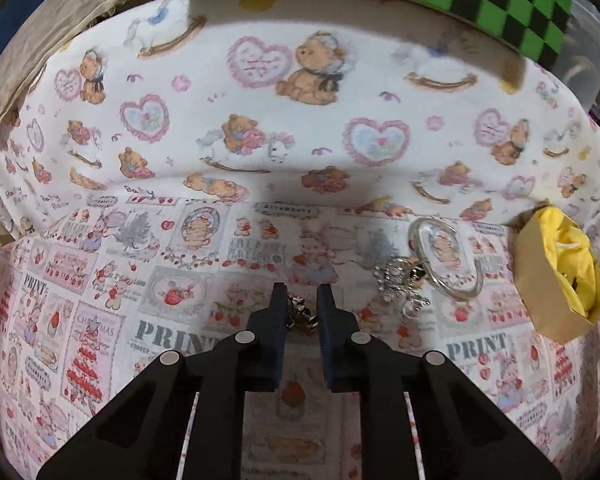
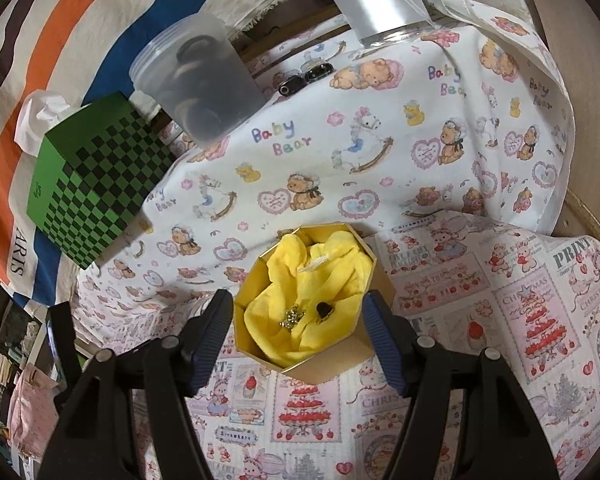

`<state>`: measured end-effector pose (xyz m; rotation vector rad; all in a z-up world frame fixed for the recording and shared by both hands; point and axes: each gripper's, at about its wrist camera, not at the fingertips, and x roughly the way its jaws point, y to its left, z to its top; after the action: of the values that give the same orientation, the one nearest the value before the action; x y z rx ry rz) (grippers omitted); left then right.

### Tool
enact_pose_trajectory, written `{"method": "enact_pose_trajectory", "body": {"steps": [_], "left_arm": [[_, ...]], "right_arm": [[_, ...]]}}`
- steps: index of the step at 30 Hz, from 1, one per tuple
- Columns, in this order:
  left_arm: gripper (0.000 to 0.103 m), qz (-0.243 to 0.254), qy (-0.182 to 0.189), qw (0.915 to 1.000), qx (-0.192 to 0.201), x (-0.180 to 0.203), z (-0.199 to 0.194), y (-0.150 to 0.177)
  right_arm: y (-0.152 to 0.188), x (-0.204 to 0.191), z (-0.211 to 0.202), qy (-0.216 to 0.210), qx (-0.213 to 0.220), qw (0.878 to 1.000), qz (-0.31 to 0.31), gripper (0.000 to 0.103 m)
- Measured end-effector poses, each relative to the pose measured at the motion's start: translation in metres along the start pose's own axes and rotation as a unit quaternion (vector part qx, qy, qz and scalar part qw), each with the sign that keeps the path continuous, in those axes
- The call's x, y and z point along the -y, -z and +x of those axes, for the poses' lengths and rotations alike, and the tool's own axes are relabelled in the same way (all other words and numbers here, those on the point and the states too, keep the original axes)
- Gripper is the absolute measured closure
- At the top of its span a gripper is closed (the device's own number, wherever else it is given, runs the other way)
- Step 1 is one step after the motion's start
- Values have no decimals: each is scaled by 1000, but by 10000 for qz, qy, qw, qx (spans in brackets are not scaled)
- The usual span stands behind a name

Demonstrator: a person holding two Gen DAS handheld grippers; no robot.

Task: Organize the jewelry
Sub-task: 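Grasp a second small earring beside the silver hoop with the left tool, then grasp the large silver hoop ring with the right tool while the left tool holds the earring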

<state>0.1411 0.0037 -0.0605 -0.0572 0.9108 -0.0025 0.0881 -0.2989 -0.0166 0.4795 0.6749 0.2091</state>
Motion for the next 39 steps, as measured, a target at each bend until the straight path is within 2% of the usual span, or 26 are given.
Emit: {"method": "enact_pose_trajectory", "body": {"steps": [3,7,13,16,19,21,27,31,33,36,39], "left_arm": [[93,-28,66,9999,95,-1,-4,-2],[93,-13,122,9992,392,3,-30,-4],[93,-95,404,9960,790,0,-70,-9],[93,-113,510,9944,923,-14,-83,-10],[93,-122,470,9942,960,-24,-84,-14],[93,-151,386,9948,930,-30,-80,-15],[93,-555,255,9962,620,-58,-54,-14],[93,-645,325,9963,472,-65,-44,-14],[93,-566,269,9969,481,-62,-44,-14],[93,-600,324,9965,491,-63,-44,-13],[93,-632,275,9966,461,-65,-41,-13]], "right_arm": [[1,-3,0,47,16,9999,-98,38],[2,-7,-3,5,66,9998,-168,38],[6,-25,-10,-365,17,9988,-335,38],[12,-47,-9,-534,-82,9963,-675,38],[19,-76,4,-426,-285,9920,-1155,39],[25,-97,18,-349,-441,9877,-1459,42],[39,-147,79,118,-1078,9666,-2323,63],[44,-161,116,364,-1381,9610,-2368,74],[45,-163,129,325,-1529,9606,-2297,78],[48,-167,139,520,-1544,9575,-2382,80],[51,-167,148,628,-1619,9541,-2440,87]]}}
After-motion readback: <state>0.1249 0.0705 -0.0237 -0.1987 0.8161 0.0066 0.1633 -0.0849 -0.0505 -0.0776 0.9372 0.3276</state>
